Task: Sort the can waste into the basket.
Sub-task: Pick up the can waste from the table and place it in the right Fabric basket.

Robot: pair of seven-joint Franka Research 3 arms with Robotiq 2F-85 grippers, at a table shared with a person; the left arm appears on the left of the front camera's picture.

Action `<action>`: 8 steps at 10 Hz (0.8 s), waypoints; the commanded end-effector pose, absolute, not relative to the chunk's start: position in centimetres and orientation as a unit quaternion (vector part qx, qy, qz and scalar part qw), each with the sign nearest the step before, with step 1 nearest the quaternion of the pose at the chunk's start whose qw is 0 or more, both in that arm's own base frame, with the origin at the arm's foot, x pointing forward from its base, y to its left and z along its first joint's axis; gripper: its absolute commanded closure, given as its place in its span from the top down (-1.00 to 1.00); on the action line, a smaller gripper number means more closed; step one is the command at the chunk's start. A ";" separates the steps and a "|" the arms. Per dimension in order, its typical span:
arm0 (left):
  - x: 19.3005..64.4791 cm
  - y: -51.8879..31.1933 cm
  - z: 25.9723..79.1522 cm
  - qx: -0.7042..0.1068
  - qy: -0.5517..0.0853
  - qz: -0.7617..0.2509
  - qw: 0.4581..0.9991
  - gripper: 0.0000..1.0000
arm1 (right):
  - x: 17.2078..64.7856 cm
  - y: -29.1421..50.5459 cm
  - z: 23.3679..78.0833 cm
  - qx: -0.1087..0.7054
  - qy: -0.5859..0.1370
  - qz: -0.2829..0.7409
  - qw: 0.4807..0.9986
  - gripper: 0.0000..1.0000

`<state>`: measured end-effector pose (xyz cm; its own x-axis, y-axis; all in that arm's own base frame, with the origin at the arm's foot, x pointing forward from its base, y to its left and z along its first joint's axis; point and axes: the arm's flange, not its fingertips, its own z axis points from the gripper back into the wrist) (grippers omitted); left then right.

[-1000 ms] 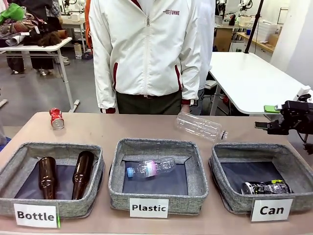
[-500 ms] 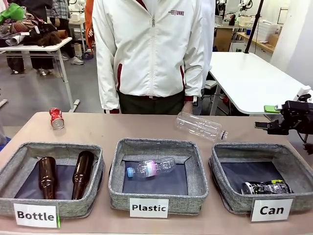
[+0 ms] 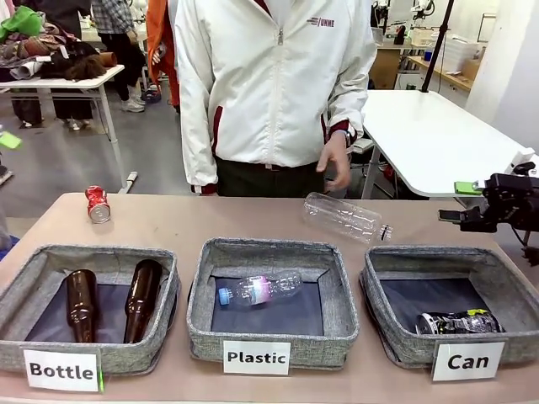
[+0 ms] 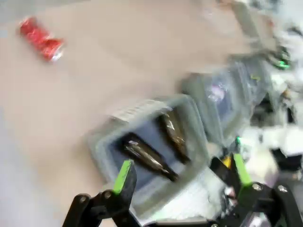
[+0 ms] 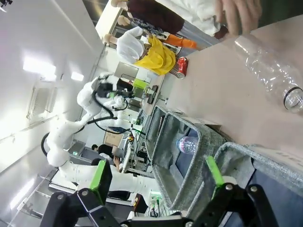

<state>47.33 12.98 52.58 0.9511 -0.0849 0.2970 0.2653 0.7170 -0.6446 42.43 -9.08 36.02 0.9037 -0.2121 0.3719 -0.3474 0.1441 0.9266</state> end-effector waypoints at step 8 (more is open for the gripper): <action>56.8 7.6 46.3 -0.224 -0.051 0.030 0.973 1.00 | 42.0 -8.9 36.2 0.652 -0.222 0.056 0.722 1.00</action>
